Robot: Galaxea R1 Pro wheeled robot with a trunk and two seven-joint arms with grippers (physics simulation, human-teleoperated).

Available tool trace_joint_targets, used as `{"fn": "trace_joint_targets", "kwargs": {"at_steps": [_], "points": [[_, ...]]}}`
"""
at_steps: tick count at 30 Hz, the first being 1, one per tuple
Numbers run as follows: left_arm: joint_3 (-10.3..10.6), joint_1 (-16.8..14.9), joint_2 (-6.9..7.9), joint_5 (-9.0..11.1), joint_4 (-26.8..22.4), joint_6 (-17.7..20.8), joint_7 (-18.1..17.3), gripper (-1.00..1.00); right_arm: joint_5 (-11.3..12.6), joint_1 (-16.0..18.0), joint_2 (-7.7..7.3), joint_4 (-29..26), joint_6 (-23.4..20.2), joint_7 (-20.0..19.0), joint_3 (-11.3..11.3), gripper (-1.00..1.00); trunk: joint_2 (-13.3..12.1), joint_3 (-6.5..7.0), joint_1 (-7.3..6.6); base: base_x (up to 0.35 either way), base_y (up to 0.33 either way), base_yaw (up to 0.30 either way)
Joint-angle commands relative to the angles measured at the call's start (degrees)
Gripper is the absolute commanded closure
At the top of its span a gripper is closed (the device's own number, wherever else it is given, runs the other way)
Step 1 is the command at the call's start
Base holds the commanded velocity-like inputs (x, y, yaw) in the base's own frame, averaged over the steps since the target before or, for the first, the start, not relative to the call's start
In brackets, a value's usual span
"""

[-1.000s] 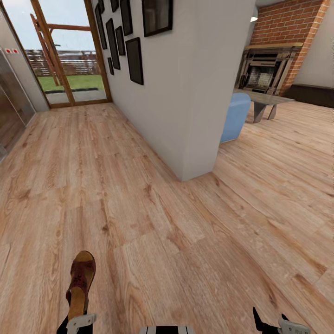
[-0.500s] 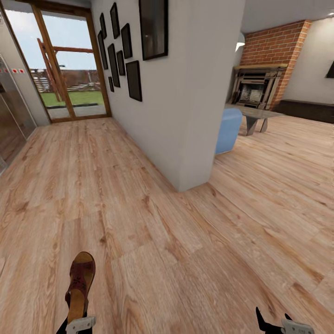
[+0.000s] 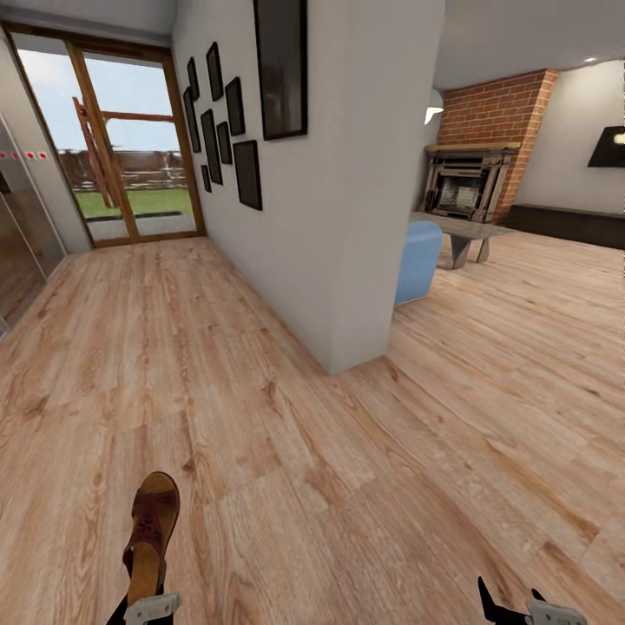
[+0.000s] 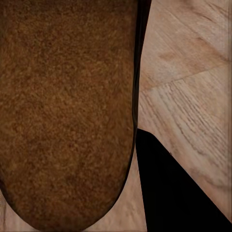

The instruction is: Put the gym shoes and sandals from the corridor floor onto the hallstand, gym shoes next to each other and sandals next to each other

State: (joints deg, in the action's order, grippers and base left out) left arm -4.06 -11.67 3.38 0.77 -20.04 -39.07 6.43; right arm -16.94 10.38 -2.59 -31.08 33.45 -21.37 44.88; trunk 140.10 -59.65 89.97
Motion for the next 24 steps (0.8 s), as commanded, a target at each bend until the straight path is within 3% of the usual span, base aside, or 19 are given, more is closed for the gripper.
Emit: {"fn": "trace_joint_targets", "kwargs": {"at_steps": [1,16,24], "points": [[0.0,0.0,-0.01,-0.1,0.1,-0.1,0.2,1.00,-0.3,0.1,0.04,0.0,0.2,-0.5,0.5,-1.00,-0.4,0.23,-0.24,0.000,0.000,-0.025],[0.0,0.0,-0.21,0.0,0.2,-0.2,0.3,1.00,-0.4,0.1,0.12,0.1,0.2,-0.5,0.4,-1.00,-1.2,1.93,-0.68,0.000,-0.004,-0.004],[-0.2,0.0,-0.30,0.0,0.1,-0.1,0.3,1.00,-0.3,0.1,0.28,0.1,0.2,-0.5,0.4,-1.00,-1.2,2.15,-0.68,-0.038,-0.227,0.001]]}}
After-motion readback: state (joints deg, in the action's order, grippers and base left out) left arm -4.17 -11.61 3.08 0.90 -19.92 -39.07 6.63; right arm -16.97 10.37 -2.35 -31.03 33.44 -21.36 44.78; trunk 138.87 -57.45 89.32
